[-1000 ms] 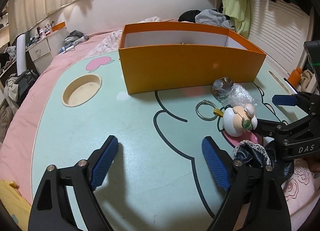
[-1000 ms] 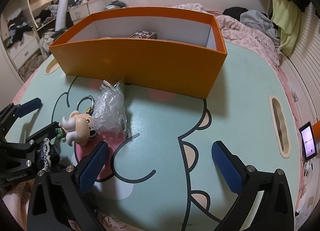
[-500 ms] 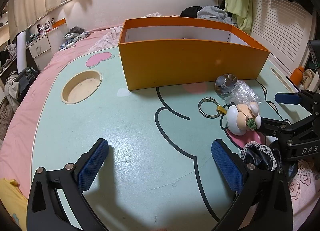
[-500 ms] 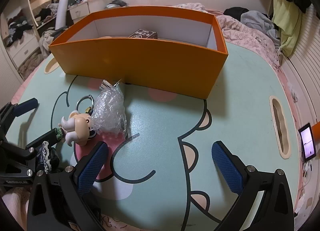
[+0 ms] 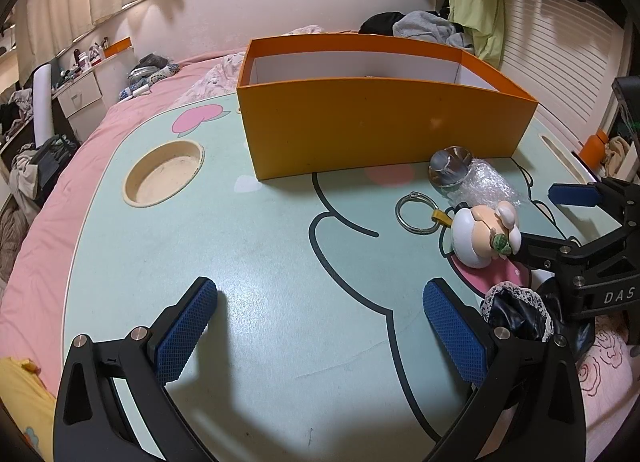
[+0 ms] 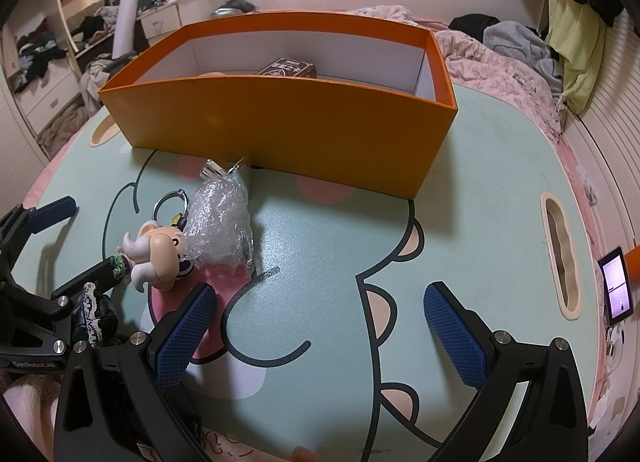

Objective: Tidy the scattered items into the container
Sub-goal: 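Grasp black lace fabric with left tool while right tool grasps bubble-wrap bag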

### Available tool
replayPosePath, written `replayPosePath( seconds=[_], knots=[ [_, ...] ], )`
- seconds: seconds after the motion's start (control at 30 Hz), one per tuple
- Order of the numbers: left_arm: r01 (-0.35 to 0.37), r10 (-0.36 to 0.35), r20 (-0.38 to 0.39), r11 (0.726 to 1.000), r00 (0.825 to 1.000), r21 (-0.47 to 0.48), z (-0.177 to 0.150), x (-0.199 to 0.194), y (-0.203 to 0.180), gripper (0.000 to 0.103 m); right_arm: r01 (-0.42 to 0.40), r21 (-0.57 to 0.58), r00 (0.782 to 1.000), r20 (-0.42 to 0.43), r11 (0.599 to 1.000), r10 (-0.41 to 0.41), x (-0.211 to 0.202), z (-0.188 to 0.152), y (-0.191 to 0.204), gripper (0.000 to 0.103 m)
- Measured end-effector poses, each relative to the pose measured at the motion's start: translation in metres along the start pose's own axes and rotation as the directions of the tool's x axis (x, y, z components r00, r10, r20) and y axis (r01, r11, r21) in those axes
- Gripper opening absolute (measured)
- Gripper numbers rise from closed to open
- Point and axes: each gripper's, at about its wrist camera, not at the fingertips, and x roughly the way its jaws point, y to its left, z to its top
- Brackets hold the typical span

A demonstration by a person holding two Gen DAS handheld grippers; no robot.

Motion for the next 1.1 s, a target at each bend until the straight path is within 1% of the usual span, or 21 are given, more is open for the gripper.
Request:
replayPosePath(
  seconds=[0.13, 0.2, 0.27, 0.37, 0.43, 0.47, 0.57, 0.6, 0.63, 0.67, 0.7, 0.77, 0.8, 0.83, 0.87, 0.9, 1.03, 1.1],
  knots=[
    [-0.006, 0.006, -0.001, 1.0, 1.0, 0.027, -0.001, -0.001, -0.005, 0.103, -0.005, -0.004, 1.0, 0.004, 1.0, 0.005, 0.0, 0.0, -0.001, 0.103],
    [0.007, -0.007, 0.0, 0.999, 1.0, 0.045, -0.001, 0.0, -0.009, 0.103, -0.006, -0.003, 1.0, 0.005, 1.0, 0.006, 0.0, 0.0, -0.001, 0.103],
    [0.028, -0.028, -0.006, 0.999, 1.0, 0.04, 0.0, 0.001, -0.007, 0.103, -0.003, -0.003, 1.0, 0.004, 1.0, 0.003, 0.001, 0.0, -0.001, 0.103],
    [0.039, -0.038, -0.021, 0.999, 0.999, 0.036, 0.001, 0.0, -0.005, 0.103, -0.002, -0.005, 1.0, 0.004, 1.0, 0.002, 0.0, 0.0, 0.001, 0.103],
    [0.063, -0.063, 0.0, 0.998, 0.998, 0.005, 0.001, -0.004, -0.001, 0.103, -0.003, -0.005, 1.0, 0.004, 1.0, 0.003, 0.0, 0.0, 0.001, 0.103],
    [0.07, -0.07, 0.023, 0.998, 0.997, -0.006, 0.001, -0.007, 0.001, 0.103, -0.004, -0.005, 1.0, 0.004, 1.0, 0.004, 0.0, -0.001, 0.002, 0.103],
    [0.094, -0.092, 0.09, 0.996, 0.992, -0.008, 0.001, -0.021, 0.004, 0.099, -0.009, -0.005, 1.0, 0.004, 1.0, 0.009, 0.0, -0.001, 0.0, 0.103],
    [0.108, -0.107, 0.122, 0.994, 0.987, -0.002, 0.001, -0.028, 0.004, 0.096, -0.011, -0.004, 1.0, 0.004, 1.0, 0.011, 0.0, 0.0, -0.001, 0.103],
    [0.13, -0.13, 0.154, 0.991, 0.979, 0.008, 0.001, -0.036, 0.004, 0.095, -0.013, -0.005, 1.0, 0.005, 1.0, 0.013, 0.0, 0.0, -0.001, 0.103],
    [0.161, -0.161, 0.175, 0.987, 0.971, 0.017, 0.001, -0.043, 0.004, 0.095, -0.013, -0.005, 1.0, 0.007, 1.0, 0.013, 0.001, 0.0, -0.002, 0.103],
    [0.209, -0.21, 0.183, 0.978, 0.96, 0.029, 0.002, -0.05, 0.005, 0.095, -0.013, -0.004, 1.0, 0.009, 1.0, 0.013, 0.001, 0.0, -0.002, 0.103],
    [0.319, -0.322, 0.177, 0.947, 0.93, 0.048, 0.005, -0.062, 0.005, 0.094, -0.013, -0.004, 1.0, 0.01, 1.0, 0.013, 0.001, 0.0, -0.002, 0.103],
    [0.362, -0.366, 0.177, 0.93, 0.913, 0.06, 0.005, -0.069, 0.004, 0.093, -0.013, -0.004, 1.0, 0.011, 1.0, 0.013, 0.001, 0.0, -0.003, 0.103],
    [0.382, -0.389, 0.174, 0.921, 0.904, 0.074, 0.005, -0.072, 0.002, 0.085, -0.013, -0.004, 1.0, 0.011, 1.0, 0.013, 0.002, 0.0, -0.003, 0.103],
    [0.401, -0.411, 0.16, 0.911, 0.897, 0.096, 0.005, -0.076, -0.003, 0.079, -0.013, -0.004, 1.0, 0.011, 1.0, 0.013, 0.002, 0.0, -0.003, 0.103],
    [0.413, -0.427, 0.136, 0.903, 0.894, 0.121, 0.004, -0.077, -0.009, 0.072, -0.013, -0.004, 1.0, 0.012, 1.0, 0.013, 0.002, 0.0, -0.003, 0.103],
    [0.427, -0.442, 0.051, 0.886, 0.896, 0.179, 0.0, -0.068, -0.035, 0.071, -0.013, -0.002, 1.0, 0.016, 1.0, 0.013, 0.002, 0.0, -0.004, 0.103],
    [0.443, -0.451, 0.006, 0.88, 0.893, 0.17, -0.001, -0.057, -0.041, 0.071, -0.012, 0.002, 1.0, 0.022, 1.0, 0.012, 0.002, 0.0, -0.004, 0.103]
  ],
)
